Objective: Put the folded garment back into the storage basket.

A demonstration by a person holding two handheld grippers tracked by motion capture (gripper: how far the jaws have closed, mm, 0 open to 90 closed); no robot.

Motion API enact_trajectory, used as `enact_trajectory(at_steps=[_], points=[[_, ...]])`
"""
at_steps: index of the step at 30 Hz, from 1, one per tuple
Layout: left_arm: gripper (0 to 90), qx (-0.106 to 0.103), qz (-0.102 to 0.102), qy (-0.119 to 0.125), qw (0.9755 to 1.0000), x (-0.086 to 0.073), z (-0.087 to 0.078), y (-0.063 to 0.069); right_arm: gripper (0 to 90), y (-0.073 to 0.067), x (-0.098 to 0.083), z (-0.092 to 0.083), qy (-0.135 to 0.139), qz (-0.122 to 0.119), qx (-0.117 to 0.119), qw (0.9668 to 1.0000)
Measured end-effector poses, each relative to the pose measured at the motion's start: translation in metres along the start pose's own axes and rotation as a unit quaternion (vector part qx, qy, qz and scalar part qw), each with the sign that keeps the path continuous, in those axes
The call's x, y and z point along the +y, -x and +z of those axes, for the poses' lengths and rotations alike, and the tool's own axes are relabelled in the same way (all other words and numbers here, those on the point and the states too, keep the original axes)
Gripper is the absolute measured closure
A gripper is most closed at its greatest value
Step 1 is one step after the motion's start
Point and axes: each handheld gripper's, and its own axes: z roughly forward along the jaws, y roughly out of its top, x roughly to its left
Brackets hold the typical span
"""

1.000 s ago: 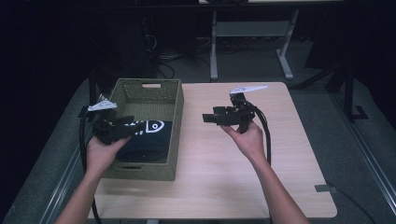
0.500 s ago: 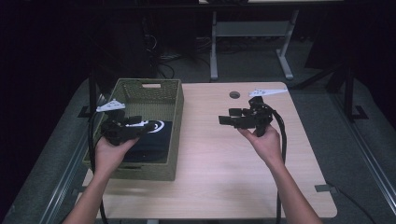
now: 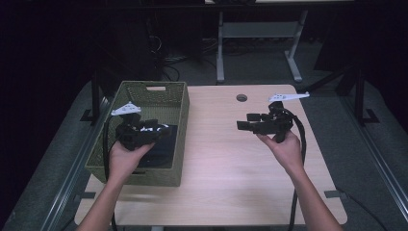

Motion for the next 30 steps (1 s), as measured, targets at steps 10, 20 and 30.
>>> enact_trajectory(at_steps=[10,20,30], points=[[27.1,-0.021,0.010,-0.004,0.9997,0.003,0.017,0.017,31.0,0.008,-0.007,-0.020,0.005,0.004,-0.015,0.9999],[23.6,-0.032,0.015,-0.002,0.9994,0.005,0.033,0.037,30.2,0.015,-0.016,-0.036,0.008,0.014,-0.017,0.9997],[23.7,-0.044,0.029,-0.006,0.9986,0.007,0.044,0.055,30.1,0.018,-0.021,-0.049,0.008,0.010,-0.031,0.9994]])
